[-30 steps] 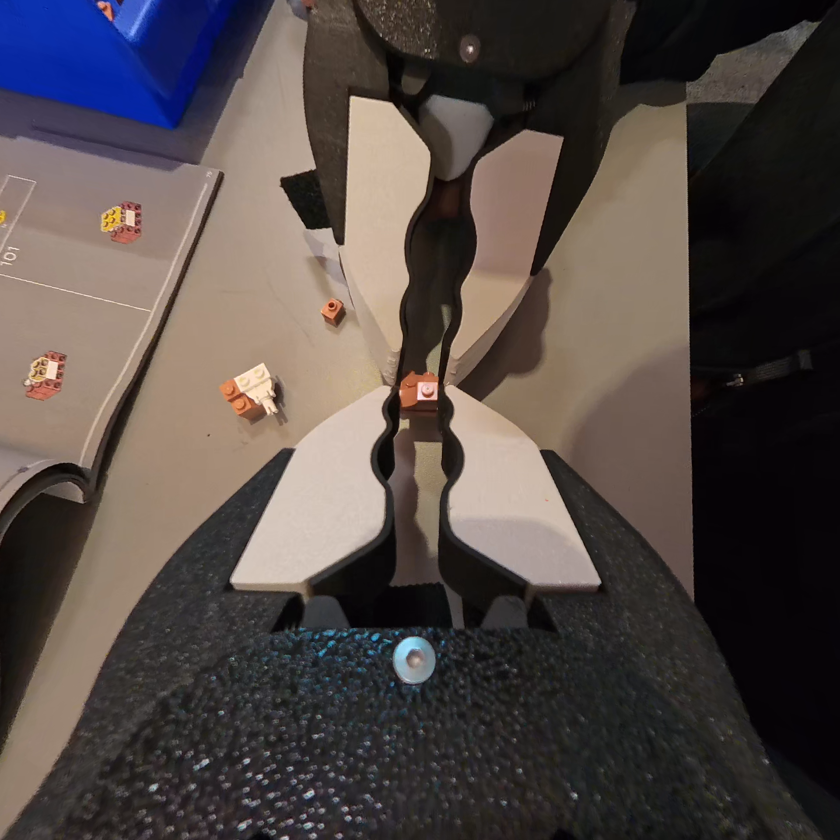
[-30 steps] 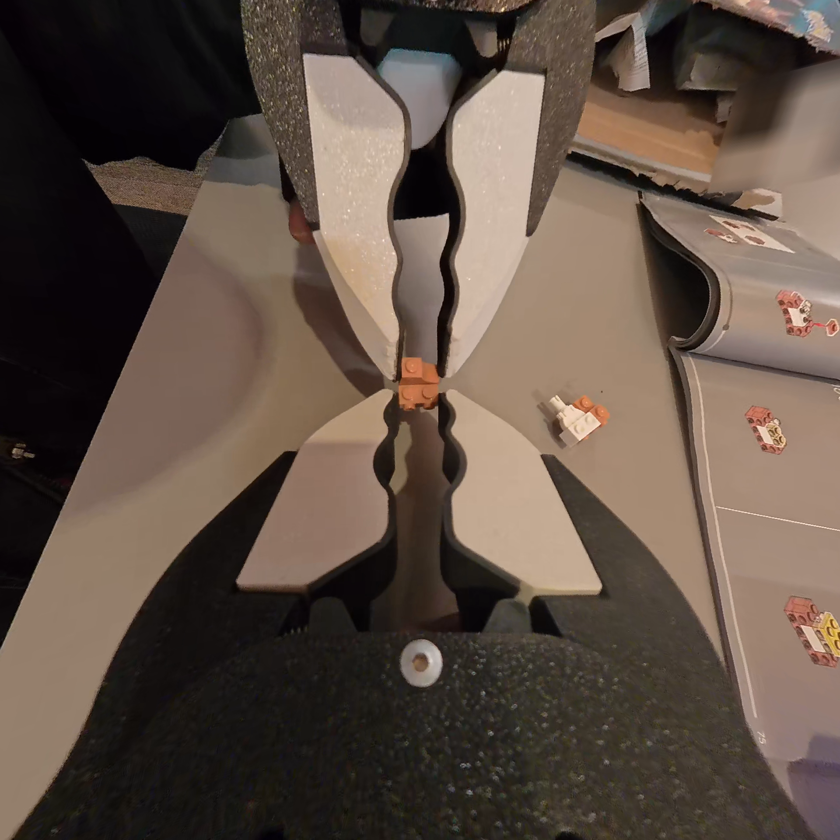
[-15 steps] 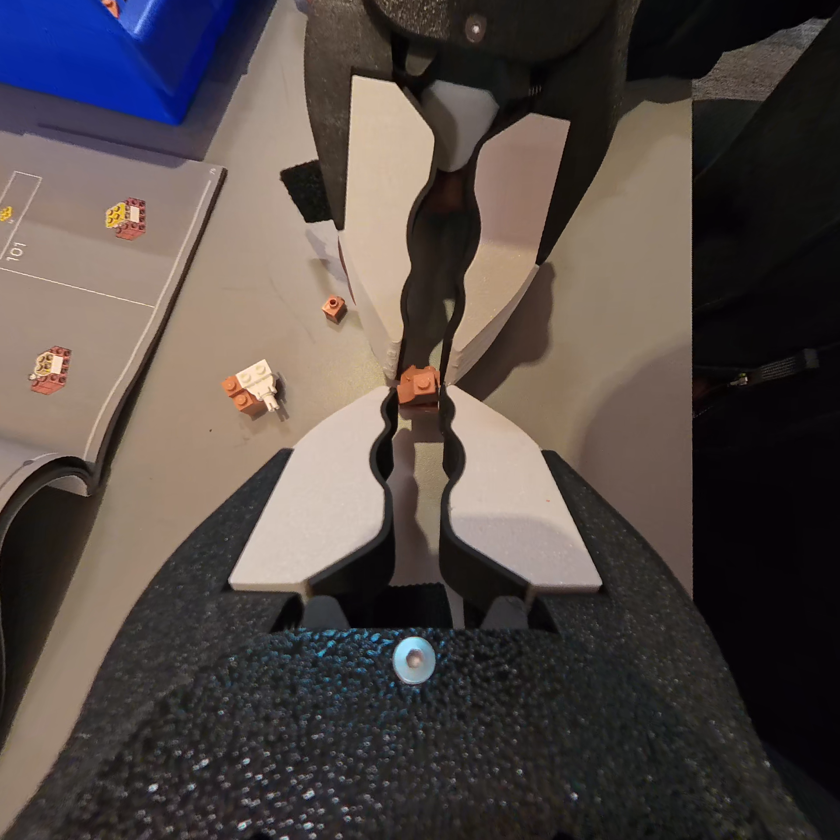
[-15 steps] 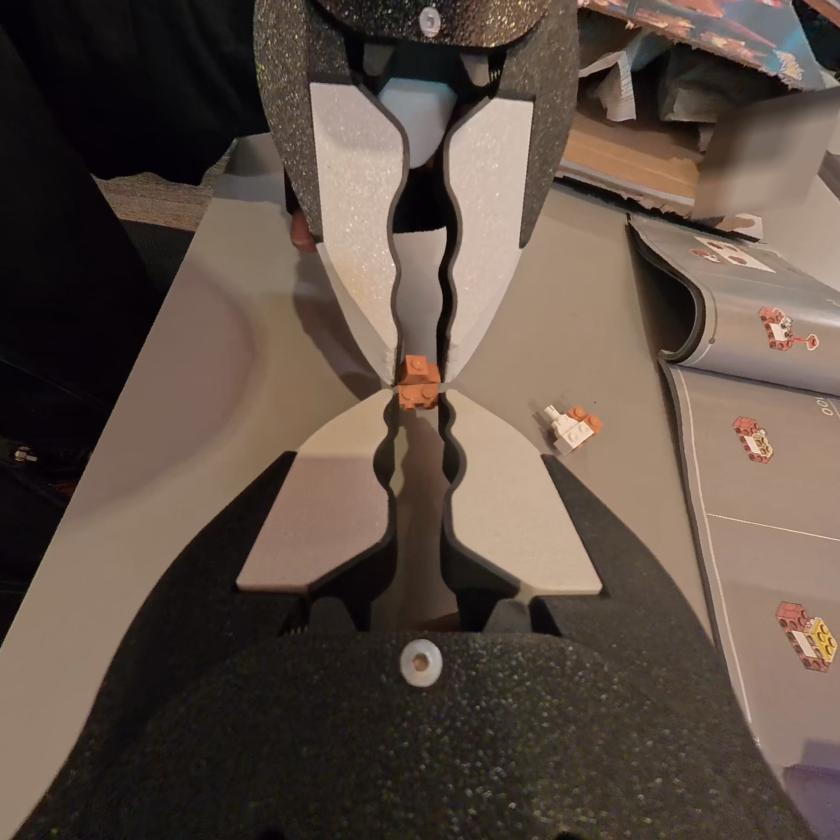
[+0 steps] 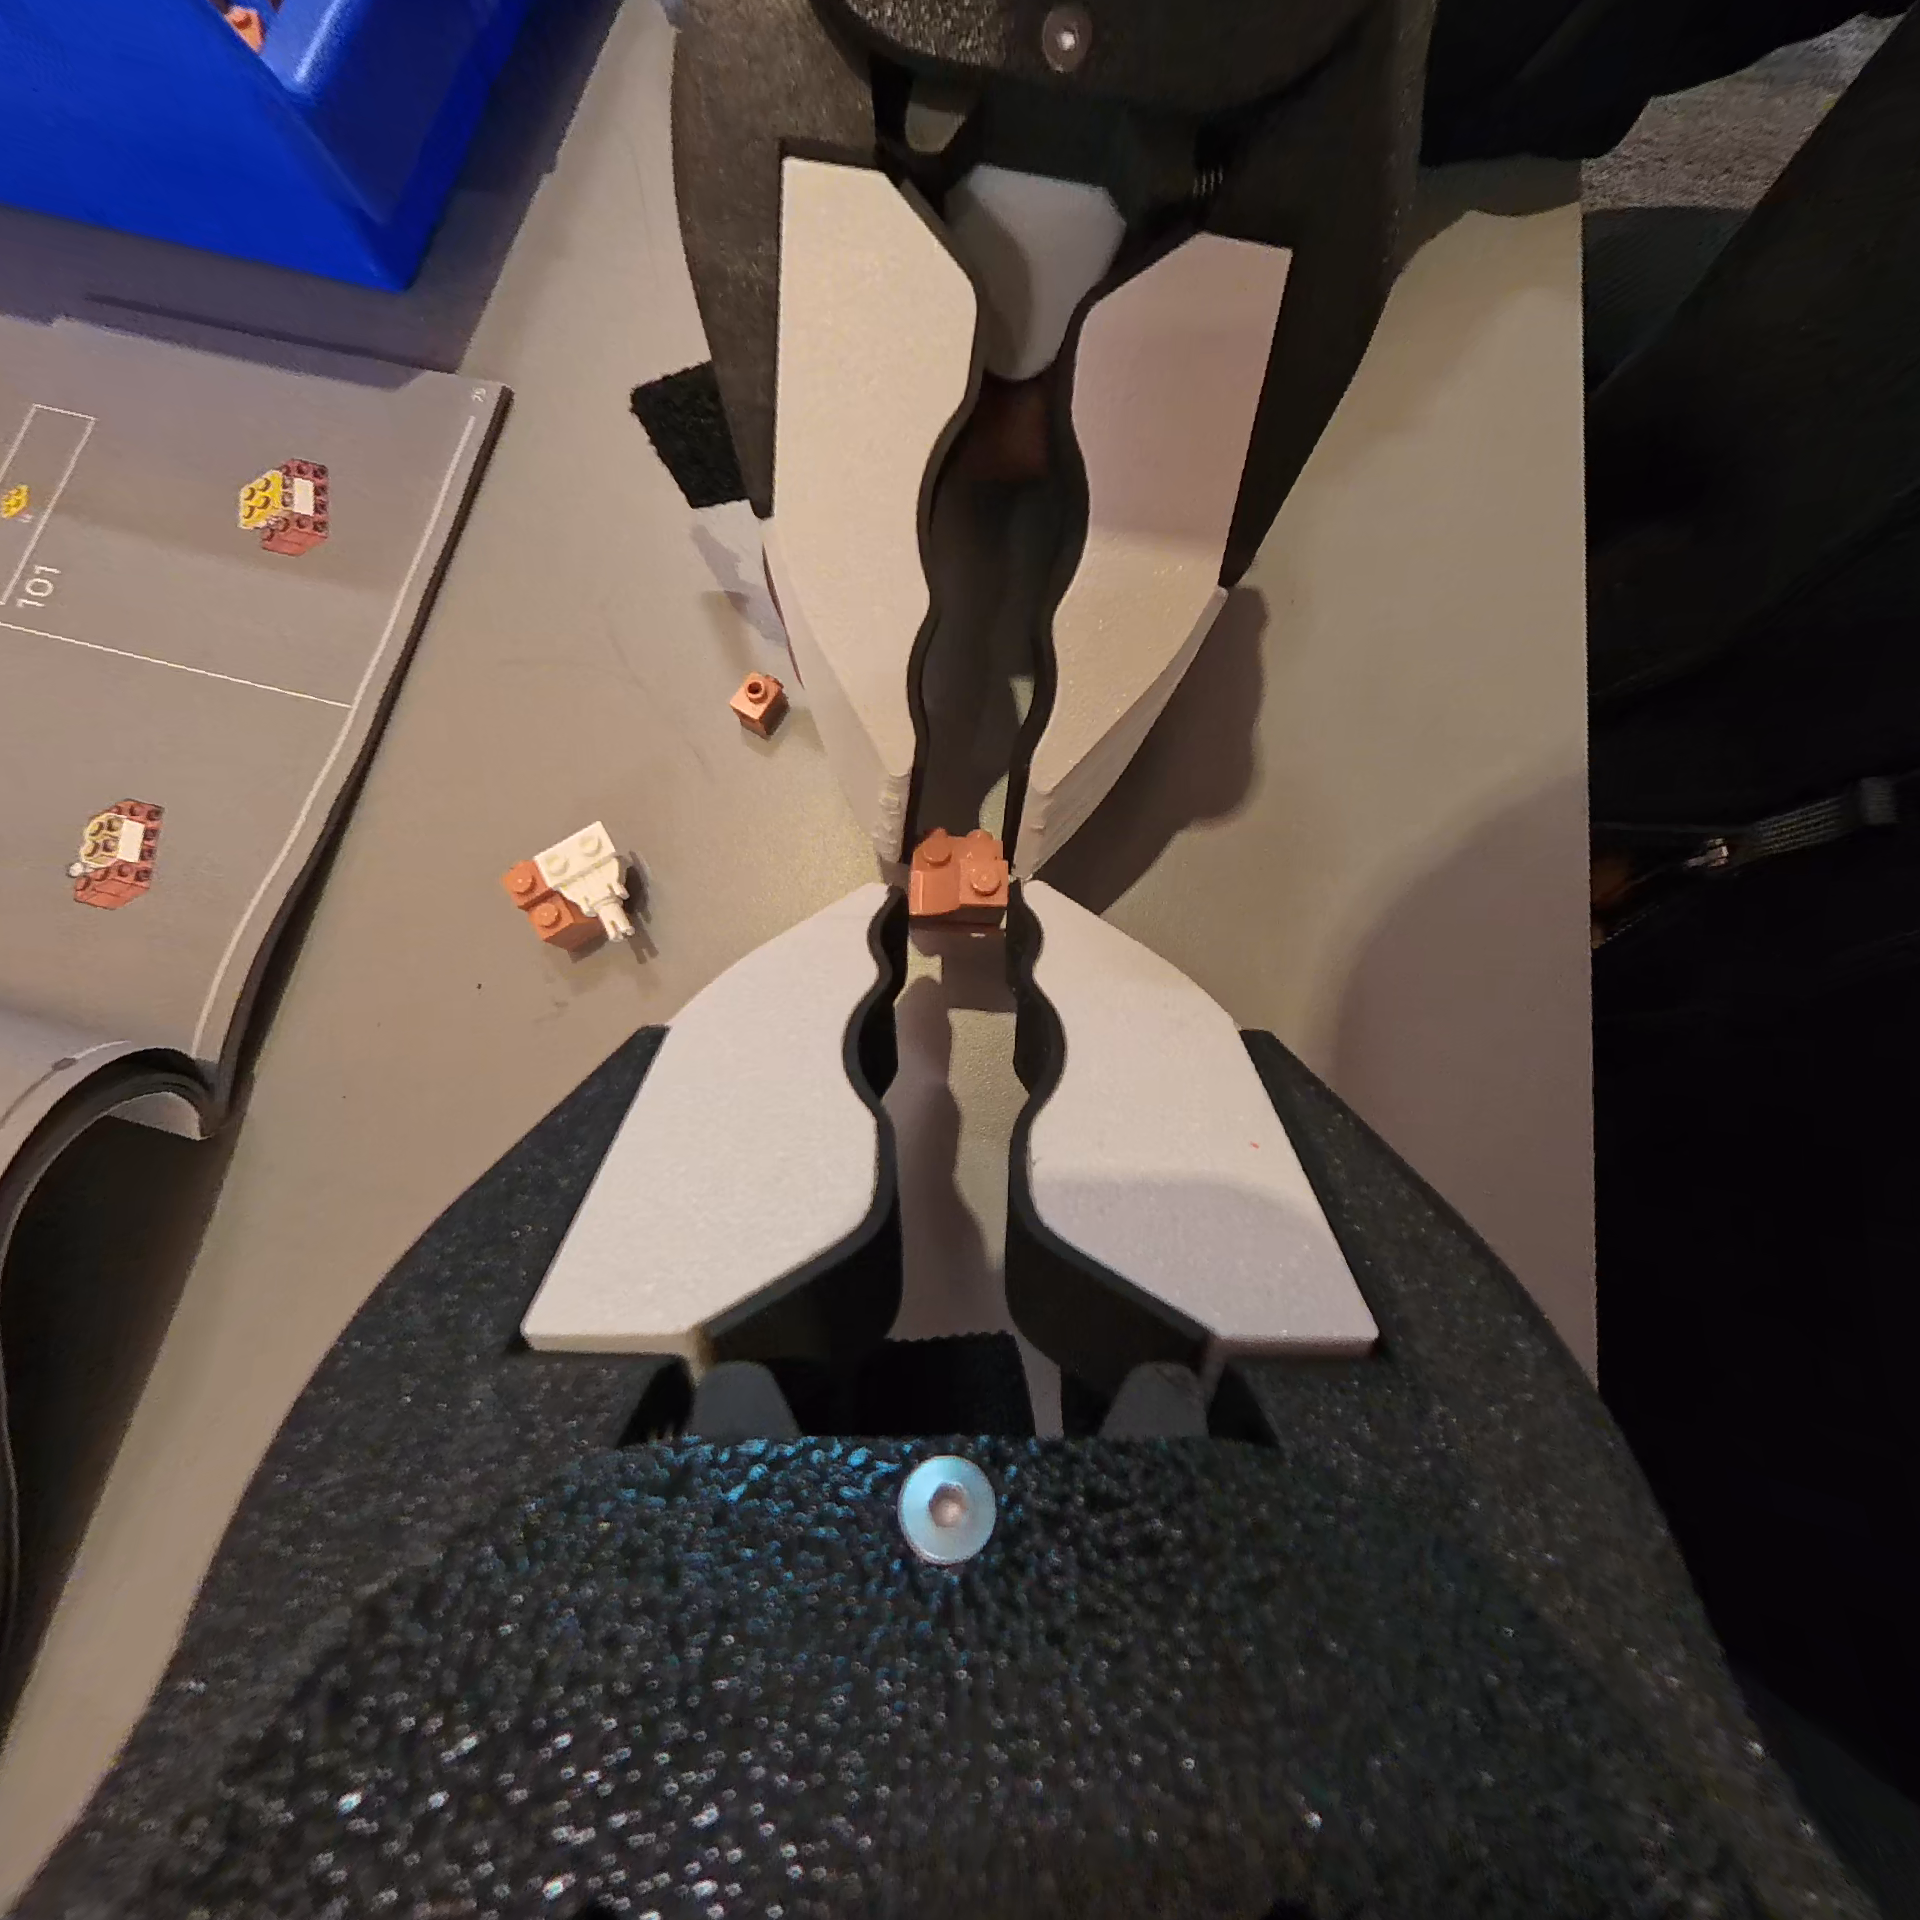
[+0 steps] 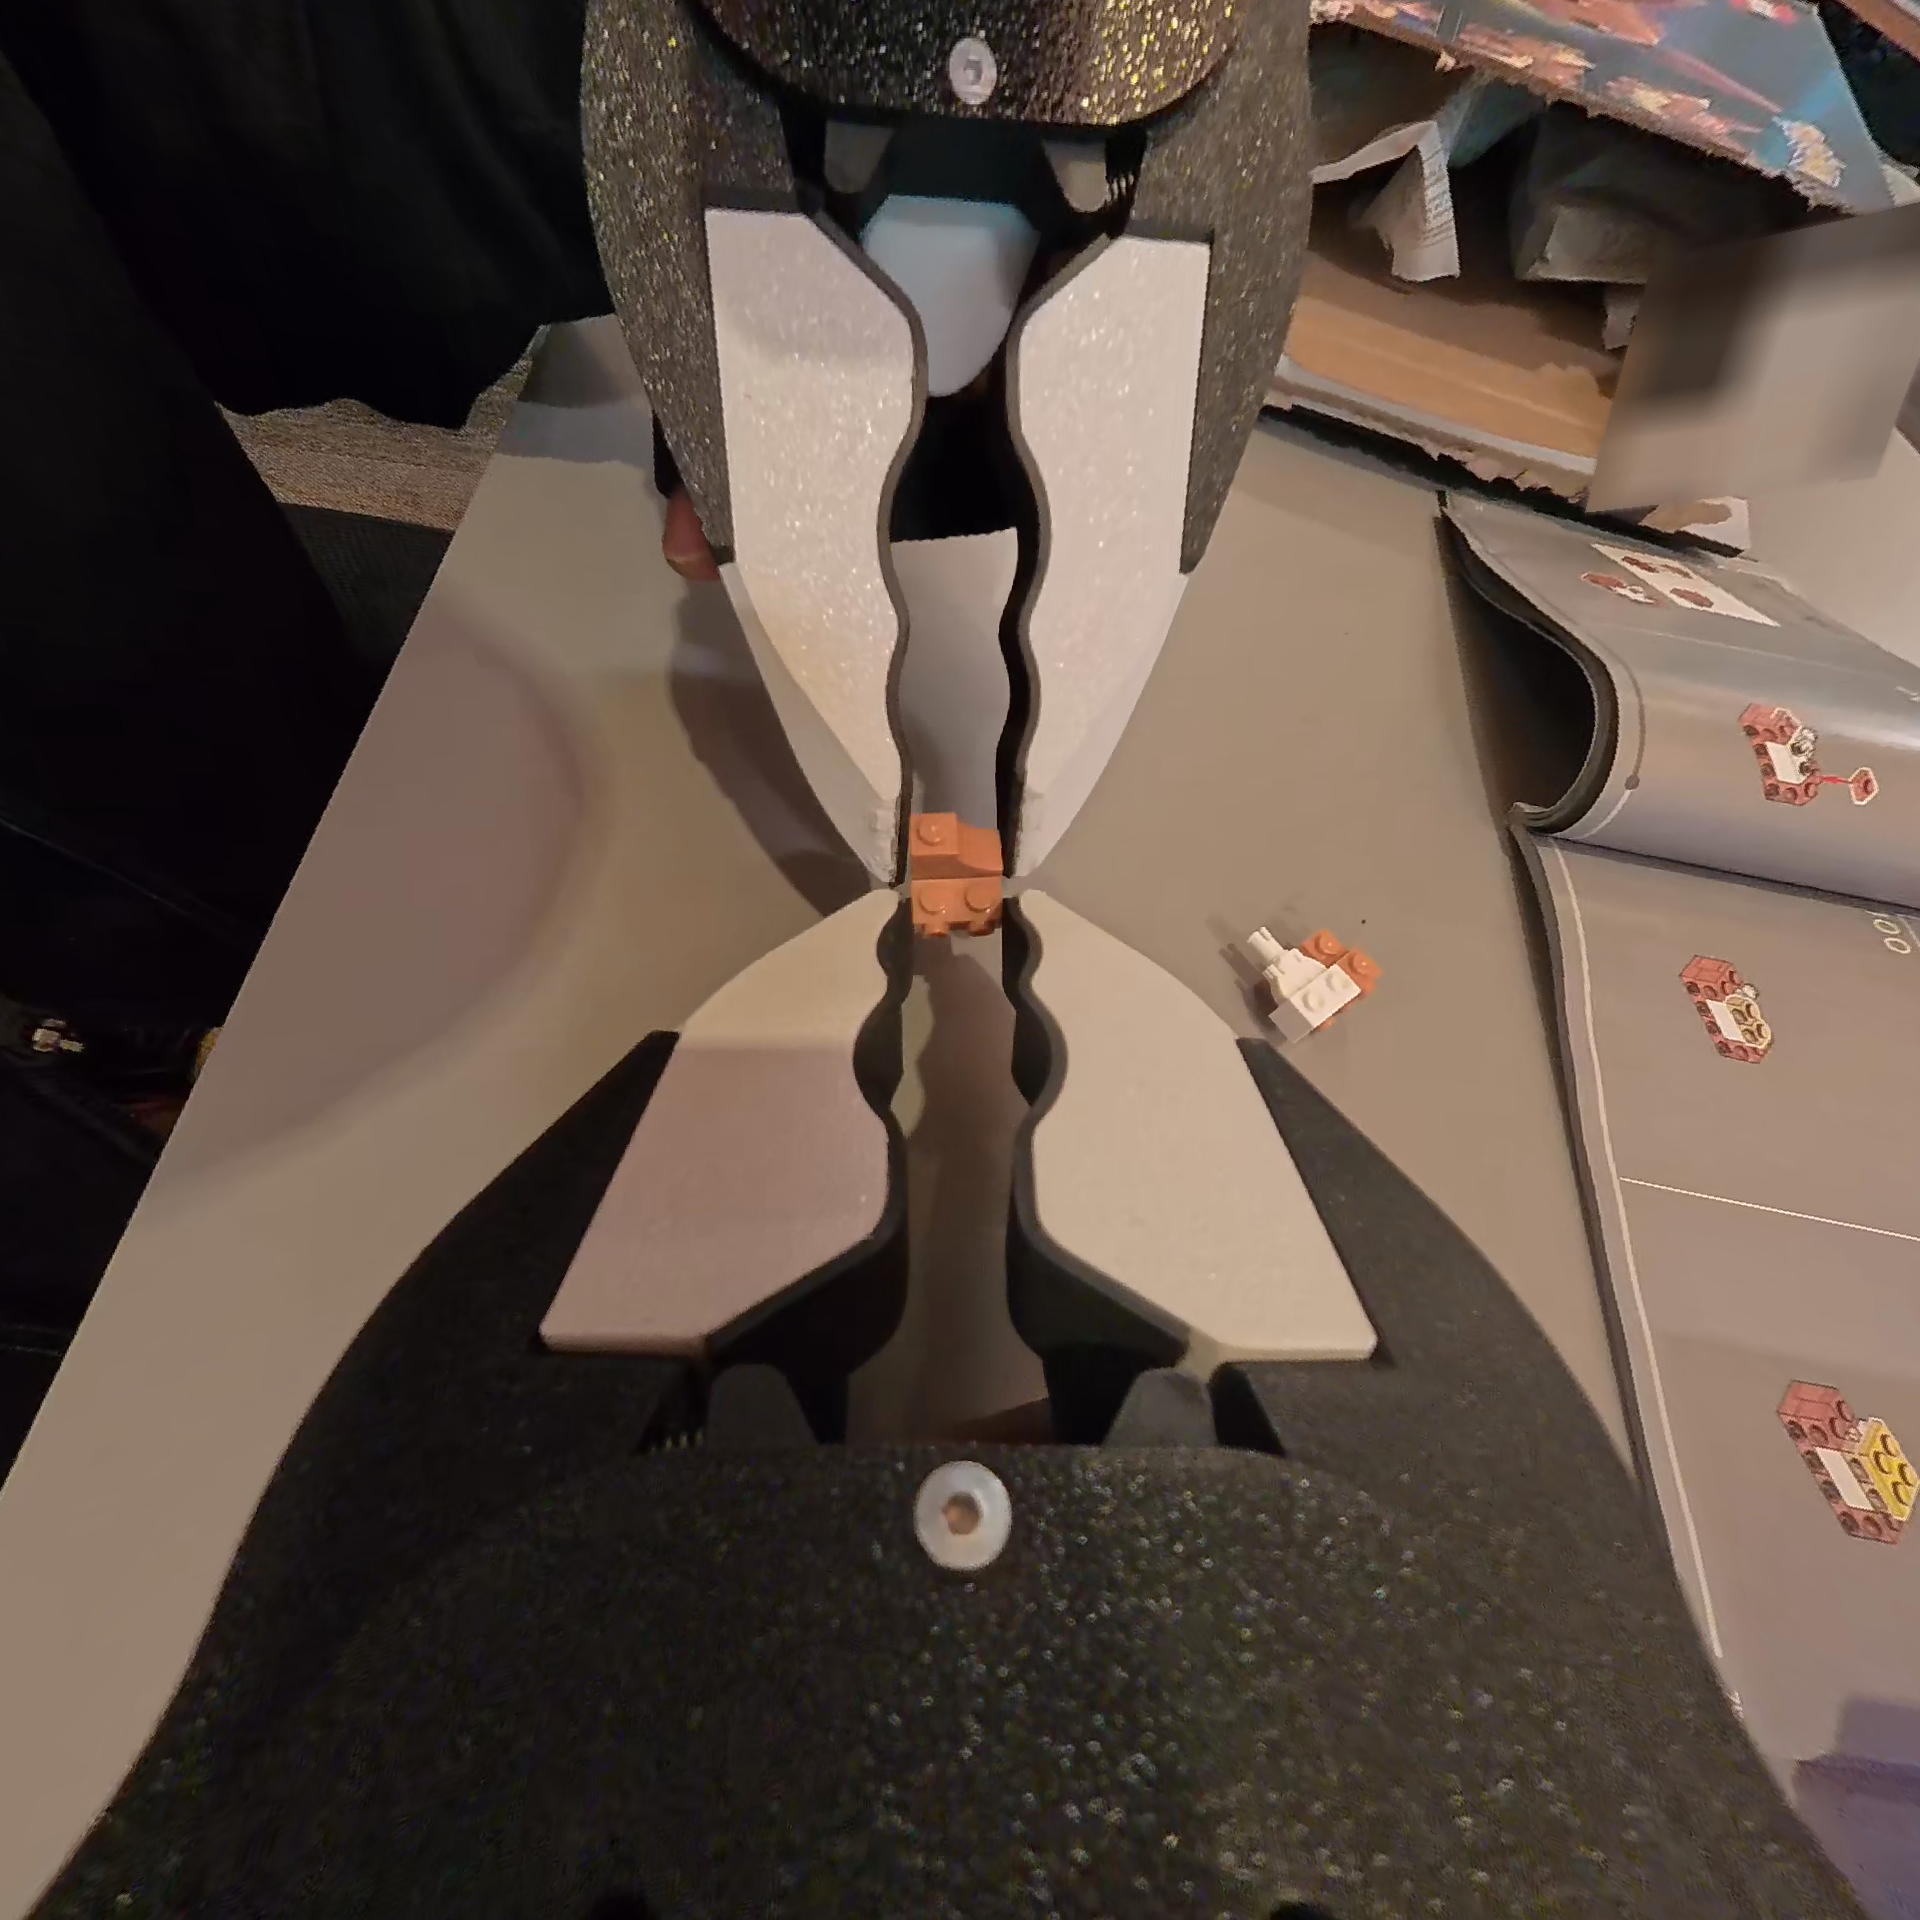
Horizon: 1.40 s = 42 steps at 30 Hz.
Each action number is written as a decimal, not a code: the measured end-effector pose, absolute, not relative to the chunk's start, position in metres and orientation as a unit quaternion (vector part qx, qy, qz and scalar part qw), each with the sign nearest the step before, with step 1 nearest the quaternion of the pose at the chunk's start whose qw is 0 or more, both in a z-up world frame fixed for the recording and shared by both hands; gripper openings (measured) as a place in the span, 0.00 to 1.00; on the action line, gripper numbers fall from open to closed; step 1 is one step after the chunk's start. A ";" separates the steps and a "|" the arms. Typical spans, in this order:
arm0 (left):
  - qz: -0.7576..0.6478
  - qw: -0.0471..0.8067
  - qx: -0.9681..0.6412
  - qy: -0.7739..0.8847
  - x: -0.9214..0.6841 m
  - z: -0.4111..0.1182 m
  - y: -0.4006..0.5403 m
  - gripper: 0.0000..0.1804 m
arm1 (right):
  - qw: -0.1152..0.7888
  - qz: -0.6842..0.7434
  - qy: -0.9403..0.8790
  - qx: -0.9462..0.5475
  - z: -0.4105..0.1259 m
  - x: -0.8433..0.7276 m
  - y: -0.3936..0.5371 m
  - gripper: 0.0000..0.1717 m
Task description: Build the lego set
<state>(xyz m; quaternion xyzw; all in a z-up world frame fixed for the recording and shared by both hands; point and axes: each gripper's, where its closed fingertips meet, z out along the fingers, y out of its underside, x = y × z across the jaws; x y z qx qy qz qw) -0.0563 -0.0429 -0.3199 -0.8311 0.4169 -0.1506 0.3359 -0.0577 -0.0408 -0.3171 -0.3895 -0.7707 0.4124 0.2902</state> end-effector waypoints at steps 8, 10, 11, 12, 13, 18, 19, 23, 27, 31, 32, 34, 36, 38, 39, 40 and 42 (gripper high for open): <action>-0.151 0.334 -0.832 0.416 -0.056 -0.322 -0.044 0.11 | 0.290 0.411 -0.772 -0.389 -0.318 -0.057 -0.041 0.09; -0.150 0.335 -0.832 0.416 -0.056 -0.322 -0.044 0.11 | 0.290 0.411 -0.772 -0.388 -0.318 -0.057 -0.041 0.09; -0.149 0.336 -0.832 0.416 -0.056 -0.322 -0.043 0.11 | 0.290 0.412 -0.772 -0.388 -0.317 -0.057 -0.041 0.09; -0.147 0.337 -0.832 0.416 -0.056 -0.322 -0.043 0.12 | 0.289 0.412 -0.772 -0.388 -0.317 -0.057 -0.041 0.09; -0.146 0.339 -0.831 0.415 -0.057 -0.321 -0.043 0.12 | 0.288 0.413 -0.772 -0.388 -0.317 -0.057 -0.042 0.09; -0.135 0.374 -0.794 0.459 -0.057 -0.316 -0.046 0.19 | 0.270 0.429 -0.768 -0.391 -0.316 -0.055 -0.043 0.09; -0.130 0.387 -0.776 0.481 -0.057 -0.315 -0.048 0.20 | 0.263 0.434 -0.766 -0.394 -0.315 -0.054 -0.044 0.09; -0.122 0.438 -0.728 0.513 -0.057 -0.309 -0.052 0.29 | 0.240 0.459 -0.751 -0.410 -0.312 -0.053 -0.042 0.09; -0.101 0.550 -0.632 0.537 -0.050 -0.282 -0.051 0.29 | 0.223 0.480 -0.737 -0.420 -0.309 -0.052 -0.040 0.09; -0.068 0.570 -0.590 0.568 -0.051 -0.276 -0.051 0.27 | 0.208 0.495 -0.729 -0.424 -0.306 -0.052 -0.039 0.09; -0.062 0.569 -0.584 0.575 -0.051 -0.278 -0.050 0.27 | 0.204 0.497 -0.729 -0.424 -0.306 -0.051 -0.040 0.09; -0.060 0.564 -0.579 0.586 -0.051 -0.283 -0.049 0.27 | 0.203 0.498 -0.728 -0.425 -0.306 -0.051 -0.039 0.09; -0.046 0.564 -0.570 0.596 -0.050 -0.287 -0.047 0.25 | 0.202 0.498 -0.728 -0.426 -0.307 -0.050 -0.039 0.09; -0.027 0.568 -0.557 0.605 -0.048 -0.289 -0.045 0.24 | 0.199 0.497 -0.730 -0.425 -0.307 -0.050 -0.039 0.09; -0.023 0.569 -0.552 0.609 -0.047 -0.290 -0.045 0.23 | 0.198 0.497 -0.730 -0.425 -0.307 -0.050 -0.040 0.09; -0.020 0.569 -0.547 0.613 -0.045 -0.291 -0.045 0.22 | 0.197 0.498 -0.730 -0.425 -0.307 -0.050 -0.040 0.09; -0.010 0.569 -0.538 0.622 -0.043 -0.293 -0.046 0.21 | 0.194 0.501 -0.728 -0.426 -0.307 -0.050 -0.040 0.09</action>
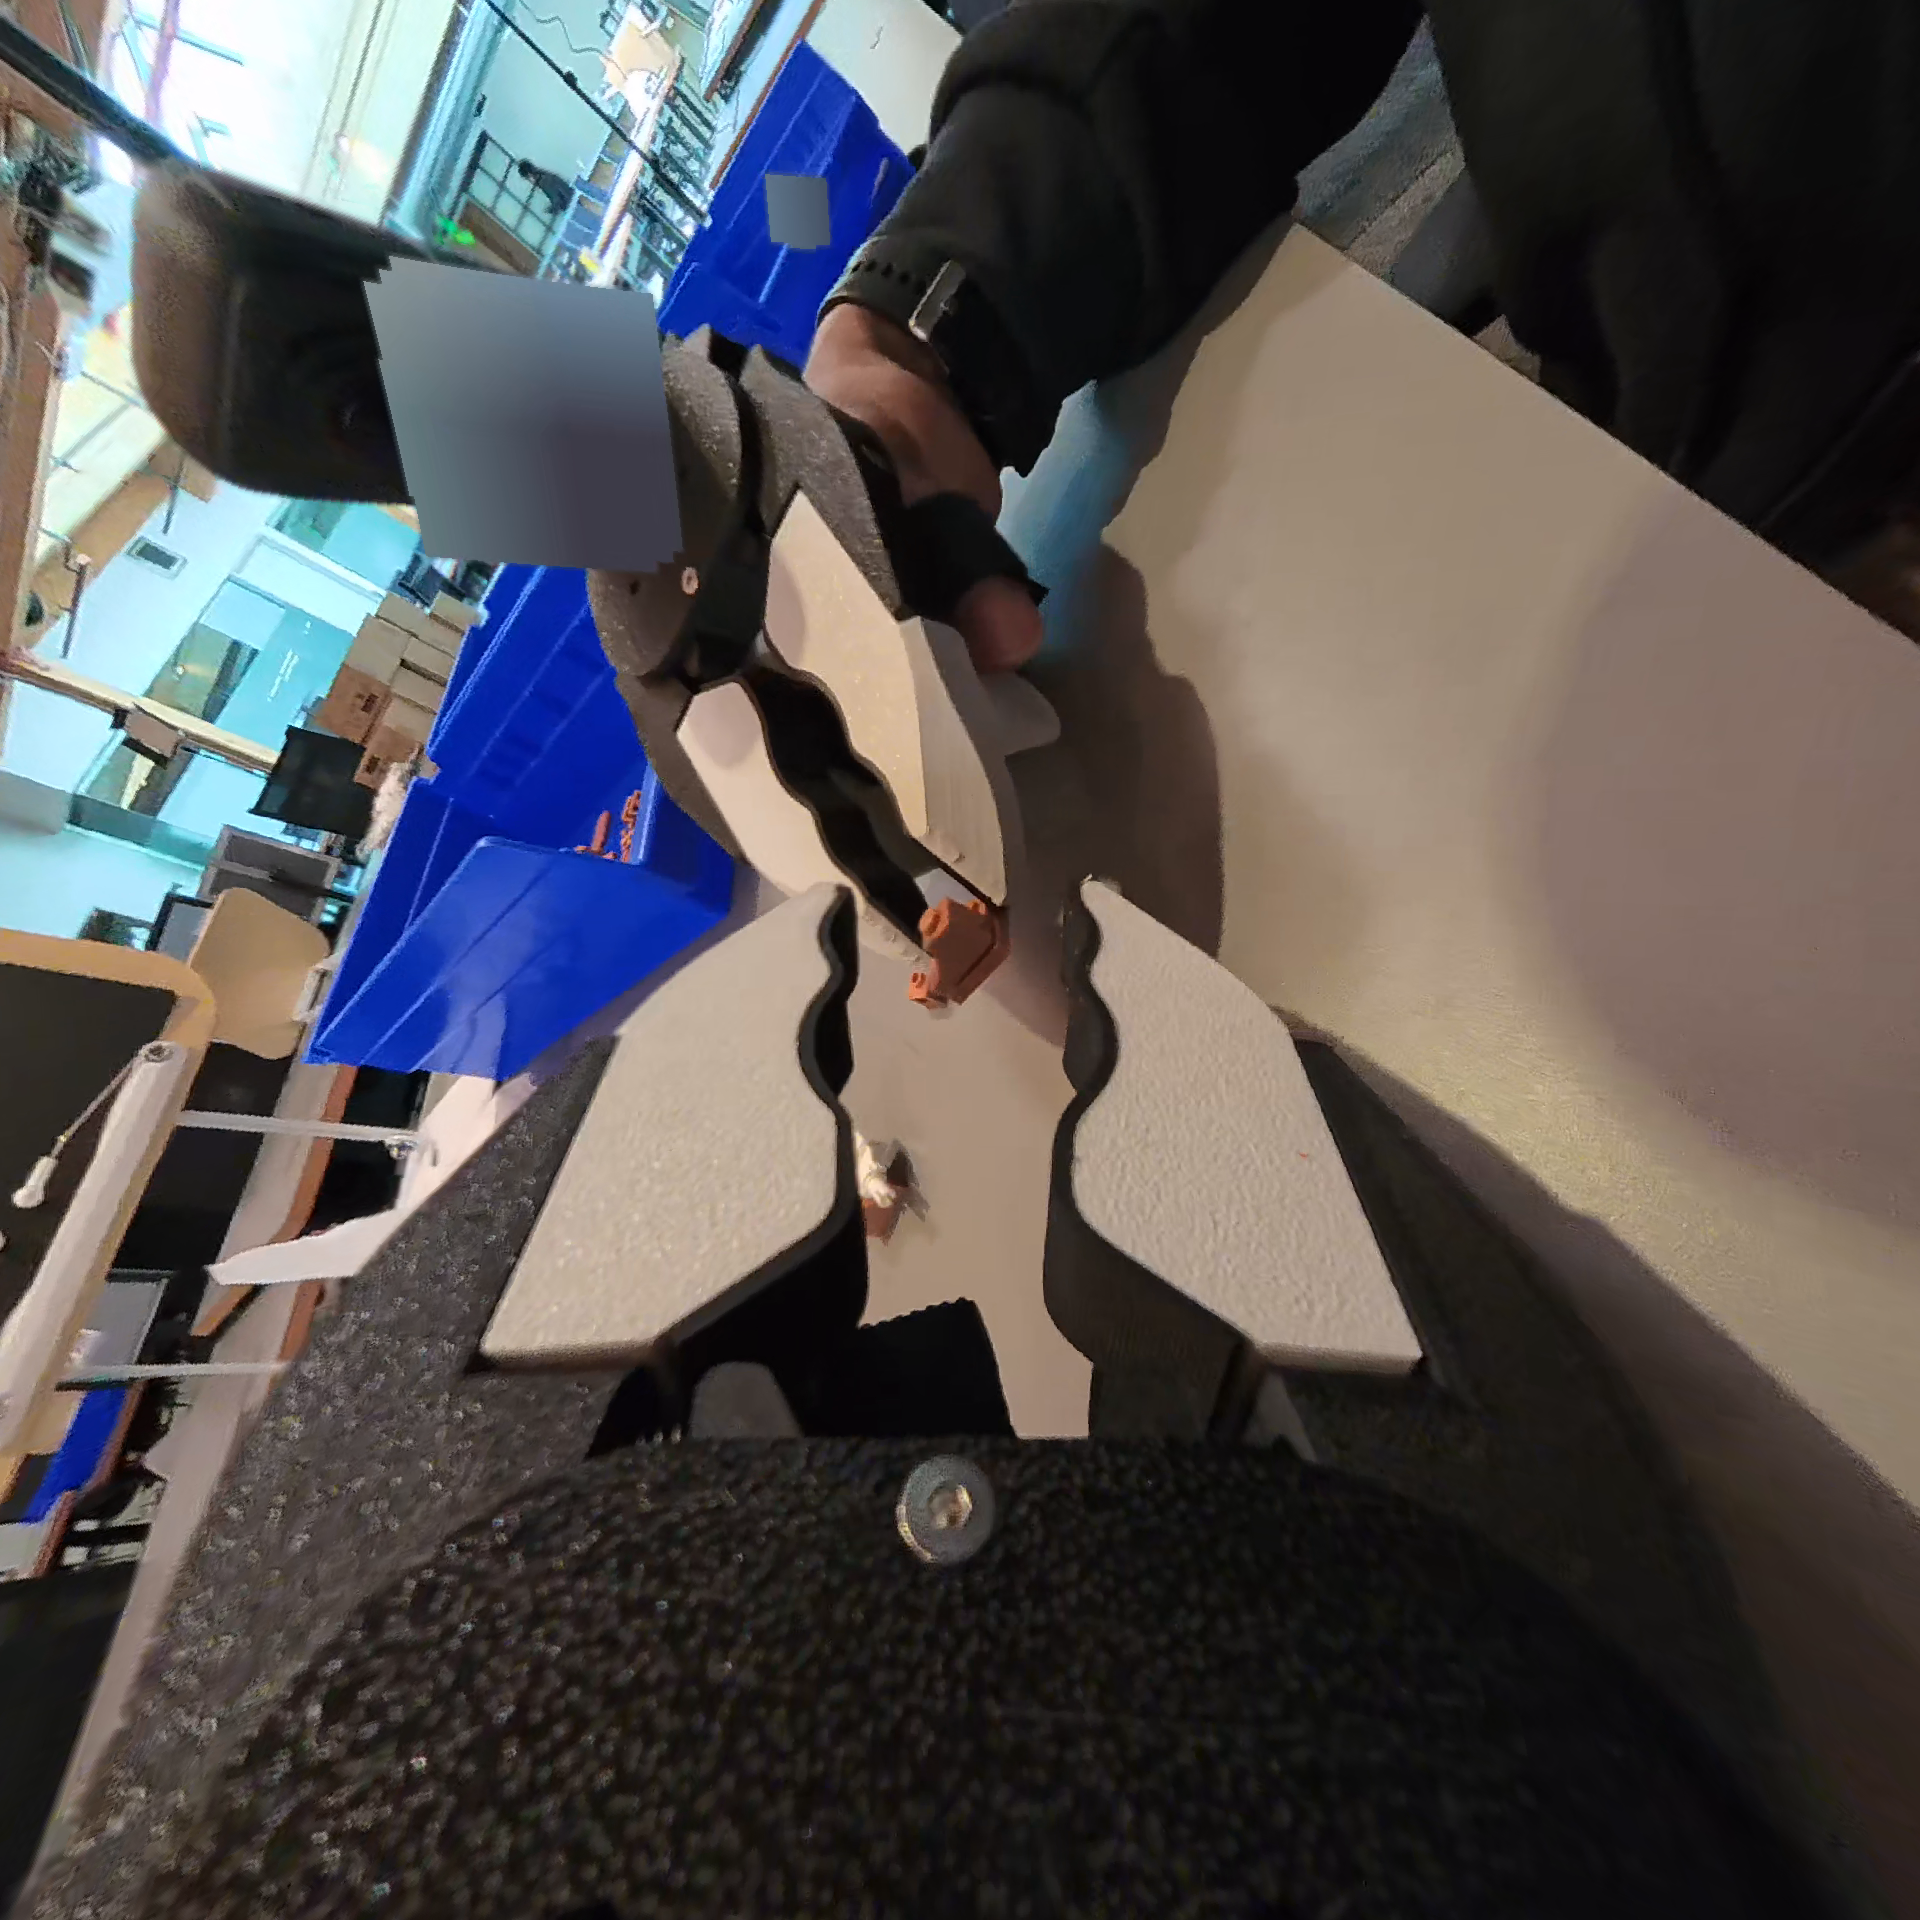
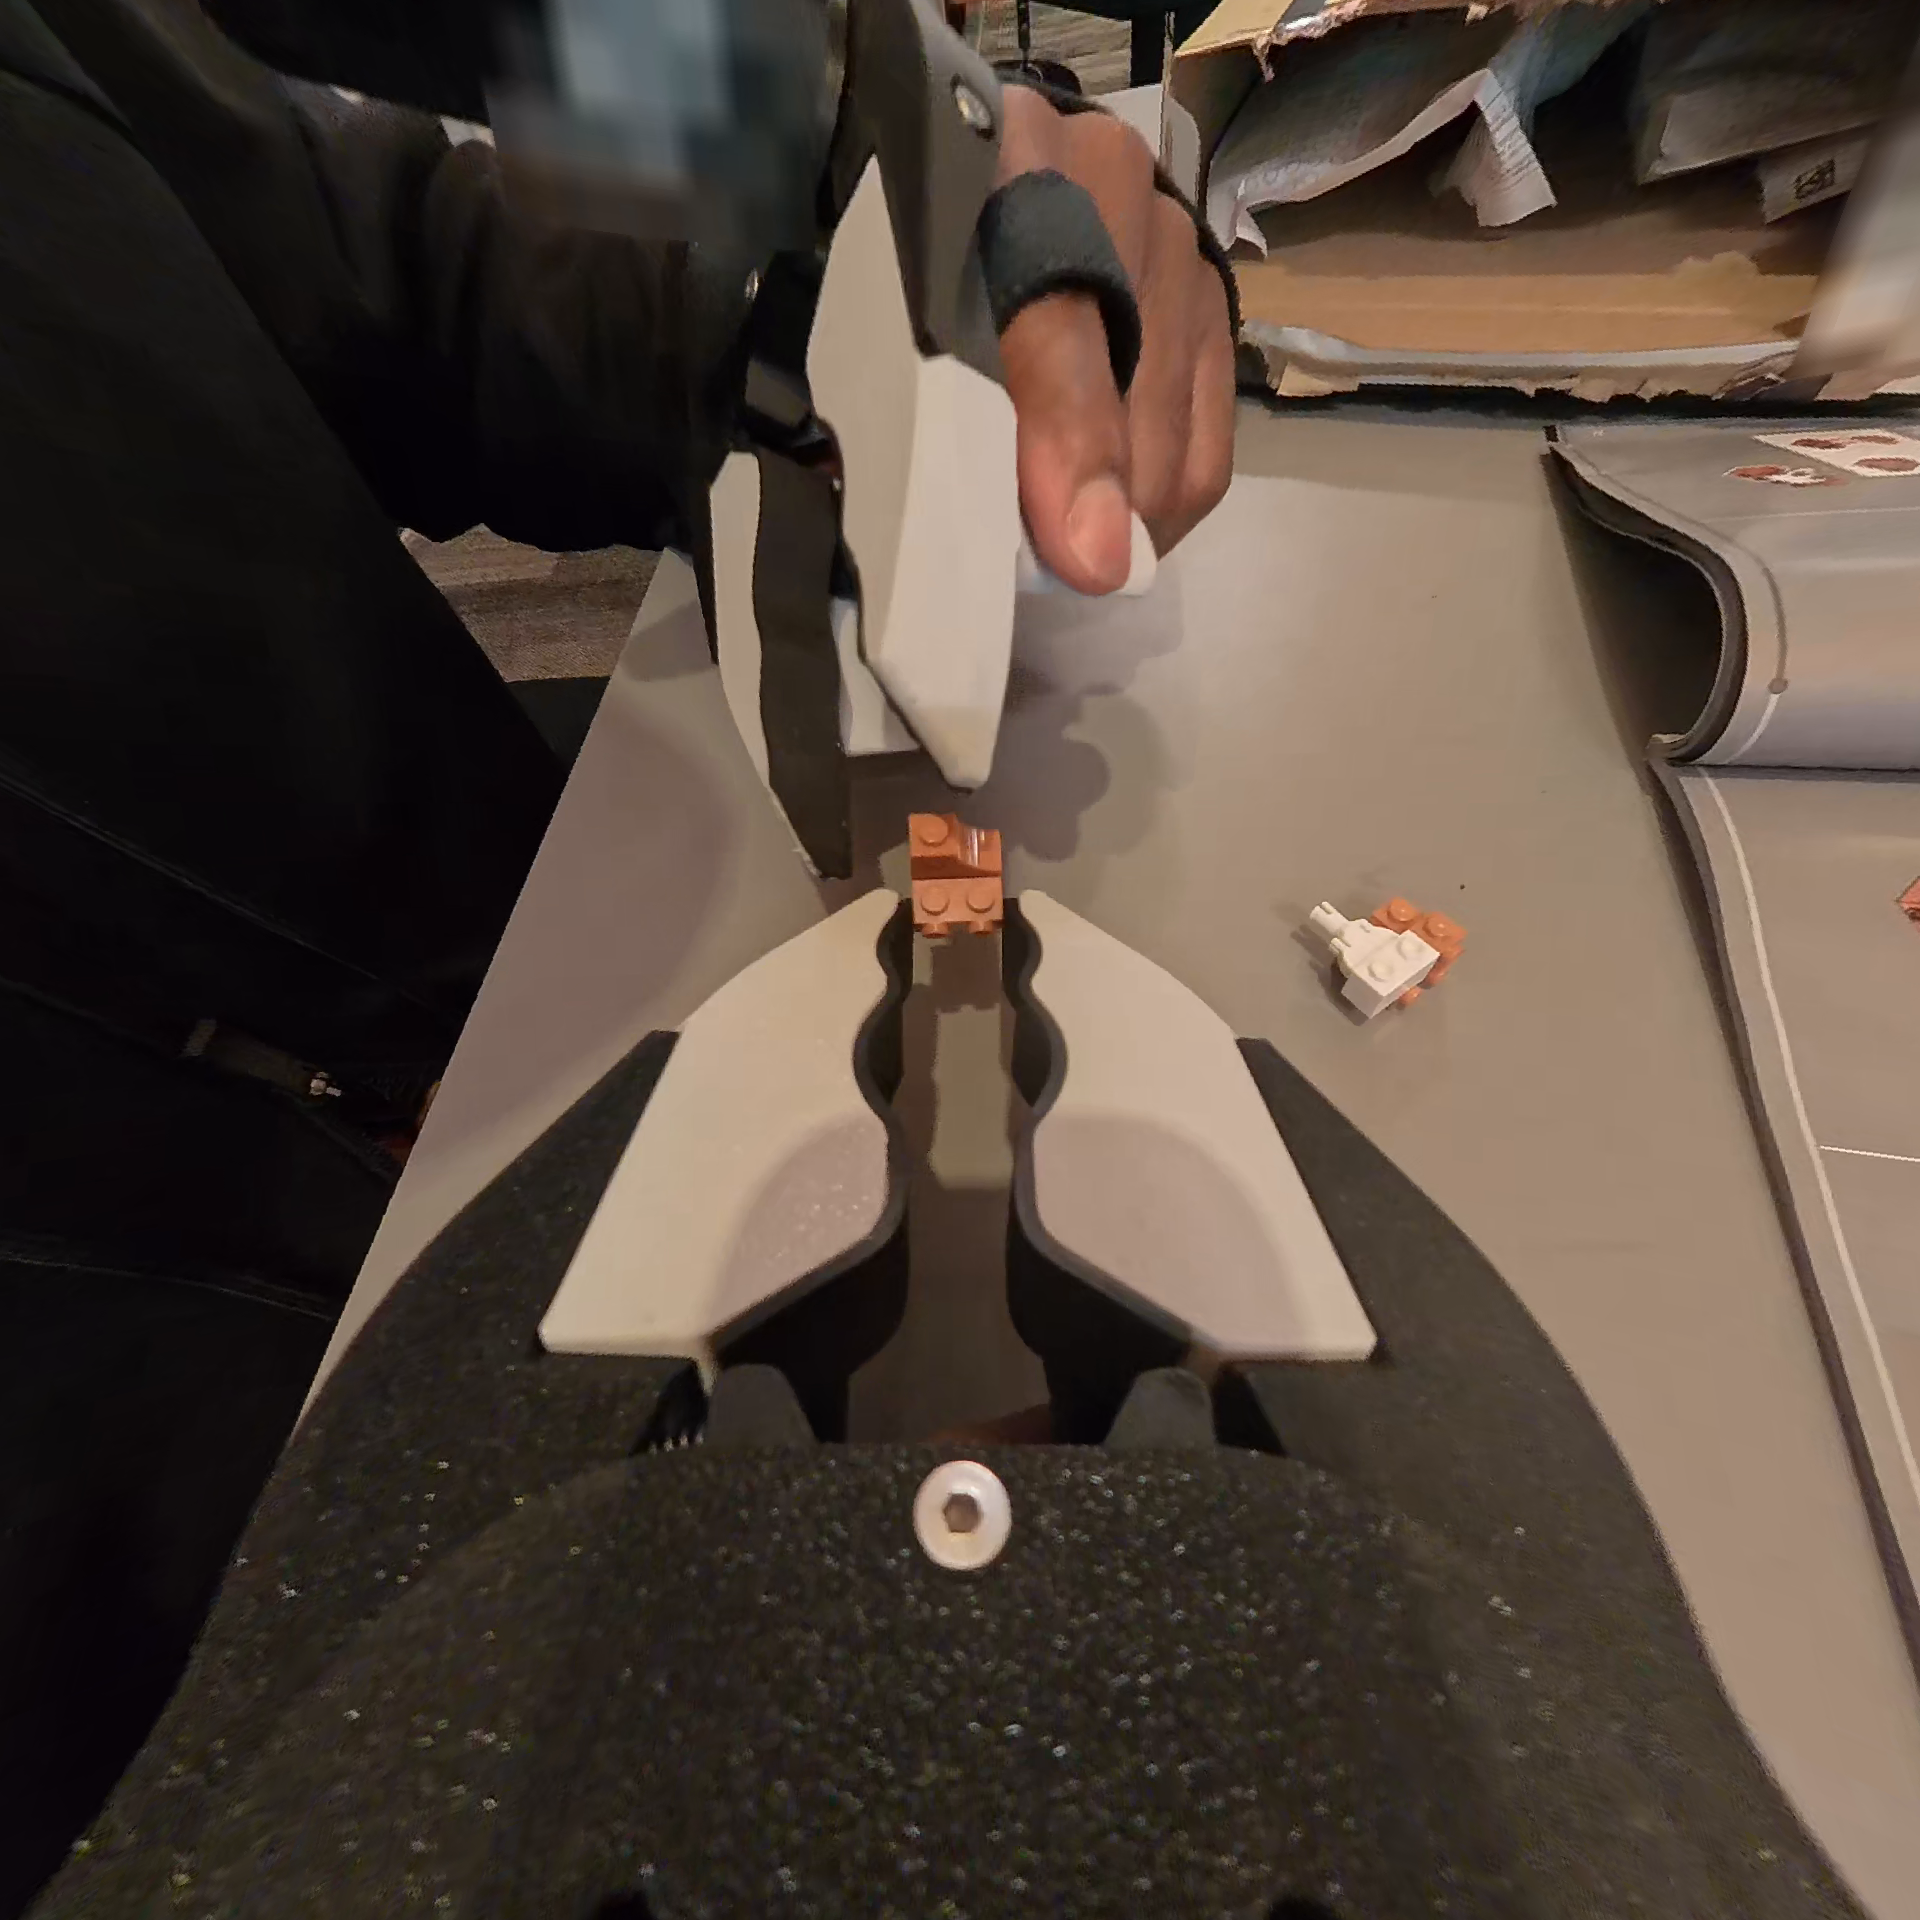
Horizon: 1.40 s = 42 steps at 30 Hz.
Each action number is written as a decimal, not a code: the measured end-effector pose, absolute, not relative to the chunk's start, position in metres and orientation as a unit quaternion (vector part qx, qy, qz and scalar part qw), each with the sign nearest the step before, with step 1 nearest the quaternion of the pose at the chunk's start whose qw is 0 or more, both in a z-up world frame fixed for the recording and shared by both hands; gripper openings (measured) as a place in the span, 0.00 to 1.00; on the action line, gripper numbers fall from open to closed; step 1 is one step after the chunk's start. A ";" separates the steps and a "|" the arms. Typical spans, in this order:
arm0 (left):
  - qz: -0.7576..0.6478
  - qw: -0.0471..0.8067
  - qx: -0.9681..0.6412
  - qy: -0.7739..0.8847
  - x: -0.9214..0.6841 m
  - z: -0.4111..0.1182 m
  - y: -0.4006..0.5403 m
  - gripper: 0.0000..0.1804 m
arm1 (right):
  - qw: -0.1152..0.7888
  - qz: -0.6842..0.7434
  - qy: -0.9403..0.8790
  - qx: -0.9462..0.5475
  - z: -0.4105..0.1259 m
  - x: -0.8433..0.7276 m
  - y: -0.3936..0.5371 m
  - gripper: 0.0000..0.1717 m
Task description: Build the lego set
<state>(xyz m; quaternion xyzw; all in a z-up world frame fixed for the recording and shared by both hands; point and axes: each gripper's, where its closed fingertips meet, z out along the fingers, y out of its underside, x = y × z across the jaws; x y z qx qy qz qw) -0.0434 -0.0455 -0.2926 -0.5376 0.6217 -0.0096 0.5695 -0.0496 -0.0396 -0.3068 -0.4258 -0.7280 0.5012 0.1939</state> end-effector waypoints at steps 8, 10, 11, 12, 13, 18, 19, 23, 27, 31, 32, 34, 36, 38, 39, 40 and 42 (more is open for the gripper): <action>0.026 0.577 -0.516 0.633 -0.042 -0.296 -0.041 0.13 | 0.183 0.513 -0.722 -0.425 -0.305 -0.049 -0.040 0.09; 0.036 0.578 -0.515 0.632 -0.042 -0.298 -0.038 0.11 | 0.182 0.517 -0.720 -0.426 -0.304 -0.049 -0.039 0.09; 0.038 0.582 -0.513 0.630 -0.042 -0.297 -0.037 0.10 | 0.181 0.518 -0.719 -0.426 -0.304 -0.049 -0.039 0.09; 0.038 0.583 -0.512 0.629 -0.042 -0.297 -0.037 0.10 | 0.180 0.519 -0.718 -0.427 -0.303 -0.049 -0.039 0.09; 0.039 0.585 -0.511 0.629 -0.042 -0.297 -0.037 0.10 | 0.179 0.522 -0.716 -0.427 -0.303 -0.049 -0.039 0.09; 0.030 0.589 -0.516 0.621 -0.042 -0.296 -0.036 0.09 | 0.179 0.527 -0.712 -0.429 -0.301 -0.049 -0.038 0.09; 0.024 0.590 -0.517 0.619 -0.042 -0.295 -0.036 0.09 | 0.180 0.528 -0.712 -0.427 -0.300 -0.049 -0.038 0.09; 0.007 0.597 -0.522 0.609 -0.041 -0.293 -0.037 0.09 | 0.180 0.536 -0.707 -0.425 -0.298 -0.049 -0.039 0.09; 0.001 0.608 -0.521 0.599 -0.041 -0.289 -0.038 0.08 | 0.180 0.549 -0.698 -0.423 -0.293 -0.049 -0.039 0.09; -0.009 0.618 -0.523 0.587 -0.041 -0.285 -0.039 0.08 | 0.181 0.560 -0.691 -0.421 -0.289 -0.049 -0.039 0.09; -0.015 0.618 -0.525 0.585 -0.041 -0.285 -0.039 0.08 | 0.183 0.558 -0.692 -0.419 -0.290 -0.049 -0.039 0.09; -0.019 0.622 -0.530 0.577 -0.042 -0.285 -0.039 0.08 | 0.195 0.553 -0.695 -0.416 -0.290 -0.049 -0.038 0.09; -0.007 0.639 -0.520 0.567 -0.042 -0.280 -0.039 0.09 | 0.200 0.561 -0.690 -0.412 -0.285 -0.049 -0.038 0.09; -0.016 0.646 -0.514 0.564 -0.040 -0.276 -0.043 0.18 | 0.212 0.555 -0.694 -0.406 -0.284 -0.049 -0.038 0.09; -0.021 0.650 -0.515 0.558 -0.041 -0.274 -0.044 0.20 | 0.216 0.552 -0.697 -0.403 -0.284 -0.049 -0.038 0.09; -0.025 0.654 -0.515 0.554 -0.043 -0.271 -0.045 0.21 | 0.217 0.552 -0.699 -0.399 -0.284 -0.048 -0.038 0.09; -0.042 0.654 -0.518 0.550 -0.046 -0.271 -0.047 0.21 | 0.209 0.562 -0.697 -0.394 -0.282 -0.047 -0.041 0.09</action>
